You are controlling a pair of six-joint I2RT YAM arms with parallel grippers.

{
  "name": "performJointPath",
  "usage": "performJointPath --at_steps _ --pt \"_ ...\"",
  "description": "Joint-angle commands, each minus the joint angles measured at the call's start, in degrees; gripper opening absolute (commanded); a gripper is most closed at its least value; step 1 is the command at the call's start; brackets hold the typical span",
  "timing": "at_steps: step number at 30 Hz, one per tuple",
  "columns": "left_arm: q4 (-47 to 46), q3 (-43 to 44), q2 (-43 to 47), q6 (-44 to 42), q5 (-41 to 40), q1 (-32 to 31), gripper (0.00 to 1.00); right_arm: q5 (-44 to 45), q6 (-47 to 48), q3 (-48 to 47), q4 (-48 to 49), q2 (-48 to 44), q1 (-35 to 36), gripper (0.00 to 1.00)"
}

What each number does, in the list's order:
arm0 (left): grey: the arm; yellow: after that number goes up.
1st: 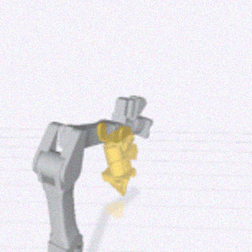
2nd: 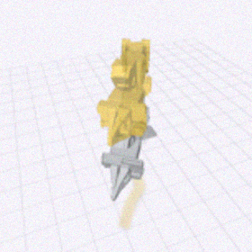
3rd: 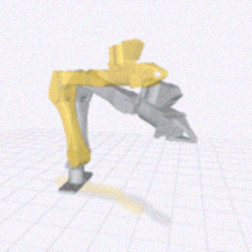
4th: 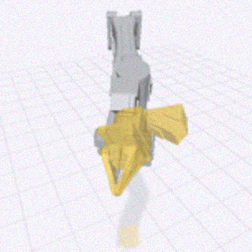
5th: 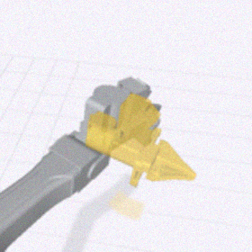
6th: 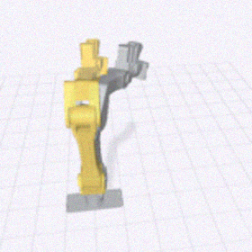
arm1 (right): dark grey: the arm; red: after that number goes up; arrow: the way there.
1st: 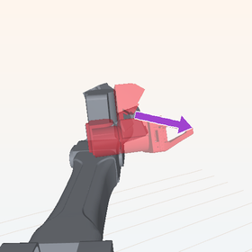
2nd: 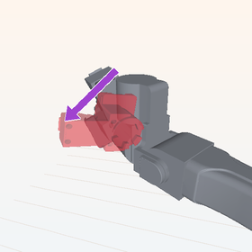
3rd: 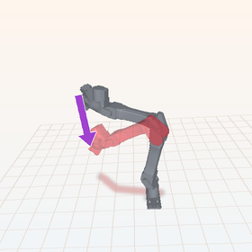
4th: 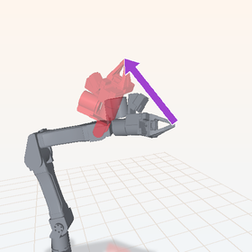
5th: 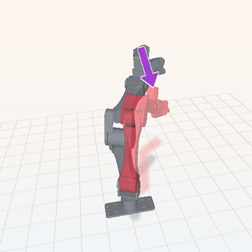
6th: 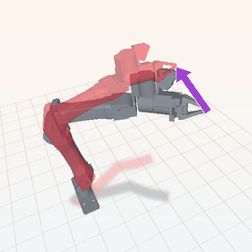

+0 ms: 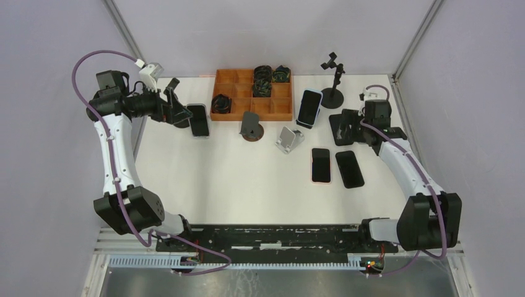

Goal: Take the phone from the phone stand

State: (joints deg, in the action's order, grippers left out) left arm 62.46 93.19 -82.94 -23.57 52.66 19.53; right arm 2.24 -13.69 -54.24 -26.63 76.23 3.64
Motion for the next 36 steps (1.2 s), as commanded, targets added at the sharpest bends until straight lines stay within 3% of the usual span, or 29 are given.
performJointPath --at_steps 1,4,9,22,32,36 --pt "0.4 2.4 -0.3 1.6 2.3 0.2 1.0 -9.8 1.4 -5.8 7.4 -1.3 0.0 0.98" --pt "2.1 3.3 -0.7 0.5 2.6 0.2 1.0 -18.8 1.6 -11.7 9.5 3.9 0.0 0.98" --pt "4.3 3.9 -0.9 -1.2 2.8 0.2 1.0 -26.6 1.0 -19.7 13.3 14.0 0.1 0.98" --pt "4.8 4.2 -0.7 -1.4 2.4 0.2 1.0 -28.5 5.2 -24.3 23.4 25.7 3.4 0.98" --pt "5.6 4.0 -0.8 -2.0 2.3 0.2 1.0 -28.8 4.2 -22.2 32.5 28.0 4.4 0.83" --pt "5.7 4.3 -0.9 -1.9 2.5 0.2 1.0 -30.2 3.2 -23.0 33.7 29.6 4.5 0.66"
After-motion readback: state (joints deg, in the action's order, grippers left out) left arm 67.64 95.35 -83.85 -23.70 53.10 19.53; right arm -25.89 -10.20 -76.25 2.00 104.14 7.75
